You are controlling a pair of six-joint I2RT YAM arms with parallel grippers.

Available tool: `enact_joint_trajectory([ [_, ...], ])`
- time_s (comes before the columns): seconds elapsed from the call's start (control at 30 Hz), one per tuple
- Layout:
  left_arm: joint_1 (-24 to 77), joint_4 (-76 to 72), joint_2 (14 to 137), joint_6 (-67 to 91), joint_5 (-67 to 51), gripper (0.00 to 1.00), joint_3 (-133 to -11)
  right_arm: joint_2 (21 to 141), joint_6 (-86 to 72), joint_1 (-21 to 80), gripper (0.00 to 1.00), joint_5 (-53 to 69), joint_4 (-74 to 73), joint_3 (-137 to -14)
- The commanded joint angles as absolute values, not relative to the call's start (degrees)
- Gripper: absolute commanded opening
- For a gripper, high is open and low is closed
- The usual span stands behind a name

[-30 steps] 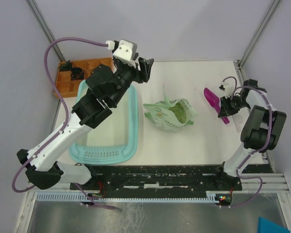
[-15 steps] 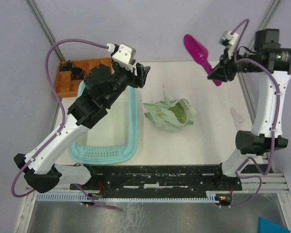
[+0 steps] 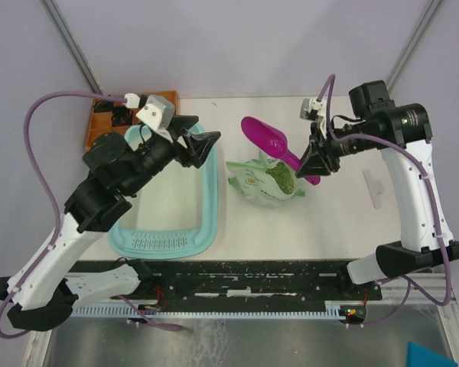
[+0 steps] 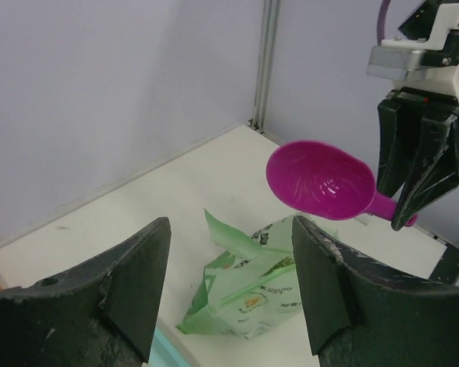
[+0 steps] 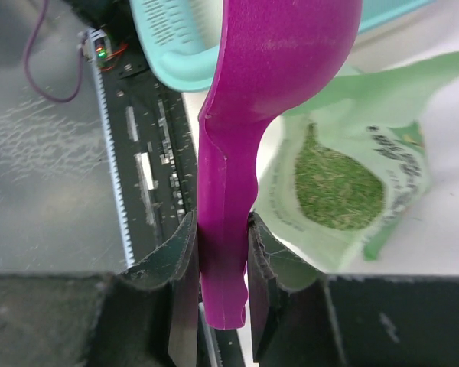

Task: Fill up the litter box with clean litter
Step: Pick up the spatula from the center of the board.

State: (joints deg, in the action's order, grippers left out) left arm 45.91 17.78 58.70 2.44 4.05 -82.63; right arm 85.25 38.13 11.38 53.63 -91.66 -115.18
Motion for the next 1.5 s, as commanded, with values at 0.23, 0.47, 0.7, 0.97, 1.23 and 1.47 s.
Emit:
enact_joint_trajectory([
  [0.23, 45.63, 21.99, 49.84, 7.27, -10.00, 0.73, -75.57, 75.08, 37.40, 17.42, 0.03, 57.28, -101.03, -105.02],
  [0.47, 45.70, 12.41, 50.84, 12.46, -14.94, 0.71, -69.84, 74.26, 37.44, 19.73, 0.03, 57.40, -101.05, -102.57],
  [0.7, 45.63, 12.96, 57.08, 9.88, -17.74, 0.69, -76.36, 74.67, 37.95, 21.21, 0.04, 55.04, -101.03, -101.68],
  [0.97, 45.68, 16.13, 59.90, 7.21, -18.81, 0.64, -80.23, 76.30, 38.56, 22.28, 0.03, 53.35, -101.07, -101.51],
  [1.23, 45.67, 19.20, 60.67, 7.19, -20.32, 0.50, -81.11, 77.49, 38.93, 22.63, 0.04, 53.32, -101.06, -102.61],
  [1.47, 45.68, 19.86, 59.57, 6.50, -18.21, 0.53, -79.19, 77.19, 38.80, 22.75, 0.04, 53.13, -101.03, -103.30],
])
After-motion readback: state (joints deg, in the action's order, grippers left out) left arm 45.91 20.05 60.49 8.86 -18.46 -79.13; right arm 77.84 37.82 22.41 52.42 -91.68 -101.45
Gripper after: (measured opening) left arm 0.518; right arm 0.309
